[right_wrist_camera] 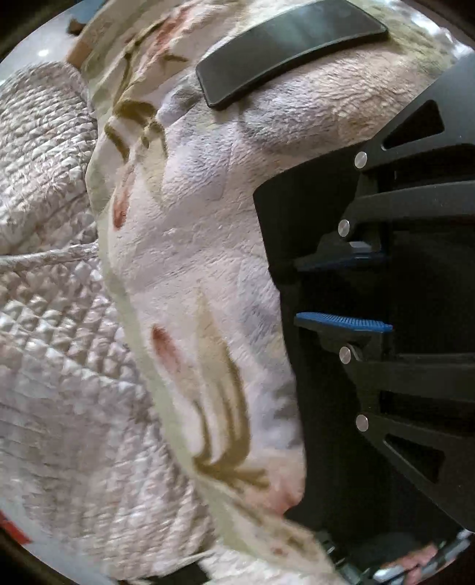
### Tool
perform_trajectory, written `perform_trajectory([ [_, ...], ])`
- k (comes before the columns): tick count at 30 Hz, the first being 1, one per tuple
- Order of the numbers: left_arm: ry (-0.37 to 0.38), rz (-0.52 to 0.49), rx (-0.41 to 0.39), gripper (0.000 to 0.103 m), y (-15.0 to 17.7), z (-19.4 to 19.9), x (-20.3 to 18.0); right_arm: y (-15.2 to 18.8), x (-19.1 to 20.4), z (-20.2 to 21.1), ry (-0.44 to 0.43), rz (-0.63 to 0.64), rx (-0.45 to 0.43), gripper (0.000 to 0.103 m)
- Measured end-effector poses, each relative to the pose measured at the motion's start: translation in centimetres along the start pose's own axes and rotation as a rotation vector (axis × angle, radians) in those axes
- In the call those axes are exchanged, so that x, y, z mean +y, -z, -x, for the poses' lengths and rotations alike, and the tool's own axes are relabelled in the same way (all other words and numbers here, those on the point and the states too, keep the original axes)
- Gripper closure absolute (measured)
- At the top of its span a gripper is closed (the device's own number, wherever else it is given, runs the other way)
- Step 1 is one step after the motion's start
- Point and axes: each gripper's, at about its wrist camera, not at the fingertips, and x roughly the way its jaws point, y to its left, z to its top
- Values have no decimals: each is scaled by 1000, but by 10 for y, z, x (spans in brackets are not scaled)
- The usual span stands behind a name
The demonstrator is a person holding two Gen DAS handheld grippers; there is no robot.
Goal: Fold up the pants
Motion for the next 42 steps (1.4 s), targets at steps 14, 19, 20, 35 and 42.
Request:
perform_trajectory([
  [14, -284, 129, -117, 66, 23, 53, 107, 2, -28, 12, 70, -45, -24, 79],
  [19, -217, 99, -142, 66, 40, 80, 88, 24, 1, 48, -37, 35, -76, 78],
  [20, -199, 95, -145, 66, 45, 86, 83, 24, 1, 48, -37, 35, -76, 76],
  [35, -154, 14, -108, 64, 107, 108, 57, 112, 31, 71, -22, 116, 3, 55],
  [42, -234, 124, -105, 61, 108, 109, 90, 115, 44, 67, -57, 152, 24, 55],
])
